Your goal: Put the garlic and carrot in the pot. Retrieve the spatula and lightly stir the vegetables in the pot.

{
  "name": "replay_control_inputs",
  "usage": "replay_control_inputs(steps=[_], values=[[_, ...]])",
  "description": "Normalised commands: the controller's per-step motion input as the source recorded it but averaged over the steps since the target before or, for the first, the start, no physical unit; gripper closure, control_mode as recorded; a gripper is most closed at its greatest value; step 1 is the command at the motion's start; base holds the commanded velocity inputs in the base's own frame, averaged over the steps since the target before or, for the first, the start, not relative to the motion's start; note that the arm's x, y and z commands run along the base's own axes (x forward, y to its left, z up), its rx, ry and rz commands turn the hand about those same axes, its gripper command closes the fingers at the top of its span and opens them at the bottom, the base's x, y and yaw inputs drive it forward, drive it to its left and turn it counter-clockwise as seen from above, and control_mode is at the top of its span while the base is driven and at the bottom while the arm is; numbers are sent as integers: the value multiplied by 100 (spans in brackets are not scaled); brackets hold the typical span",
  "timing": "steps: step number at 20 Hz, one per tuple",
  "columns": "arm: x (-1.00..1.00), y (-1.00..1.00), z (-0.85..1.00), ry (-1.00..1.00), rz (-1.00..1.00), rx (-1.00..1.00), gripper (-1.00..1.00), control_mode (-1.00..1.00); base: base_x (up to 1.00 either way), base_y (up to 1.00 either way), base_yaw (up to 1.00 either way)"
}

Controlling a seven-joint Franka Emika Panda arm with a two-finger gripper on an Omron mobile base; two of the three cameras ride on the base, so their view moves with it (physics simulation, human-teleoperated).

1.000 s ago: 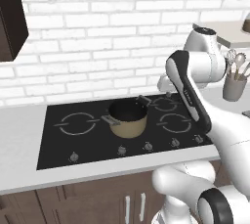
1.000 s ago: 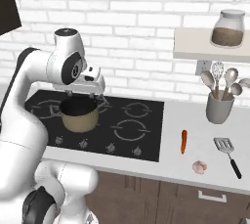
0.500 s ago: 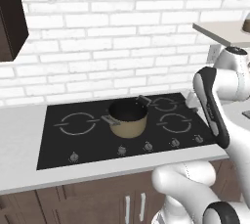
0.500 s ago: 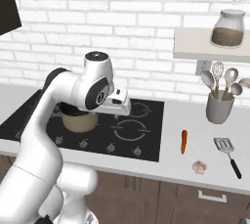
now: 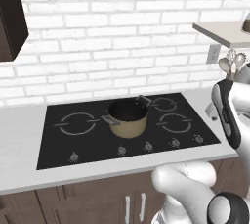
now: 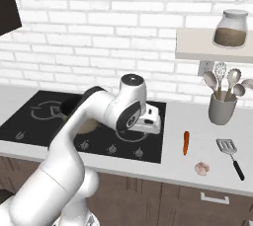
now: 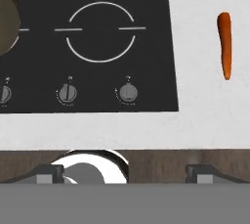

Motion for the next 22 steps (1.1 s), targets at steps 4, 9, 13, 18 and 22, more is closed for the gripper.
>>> replay_control_inputs(steps=[4, 9, 13, 18, 22], values=[[9, -59, -38, -1, -4, 0, -100, -100, 0, 0, 0], [23, -40, -29, 0, -3, 1, -100, -100, 0, 0, 0], [55, -45, -31, 0, -3, 0, -100, -100, 0, 0, 0], [55, -50, -38, 0, -3, 0, -100, -100, 0, 0, 0], [40, -65, -25, 1, -1, 0, -100, -100, 0, 0, 0]])
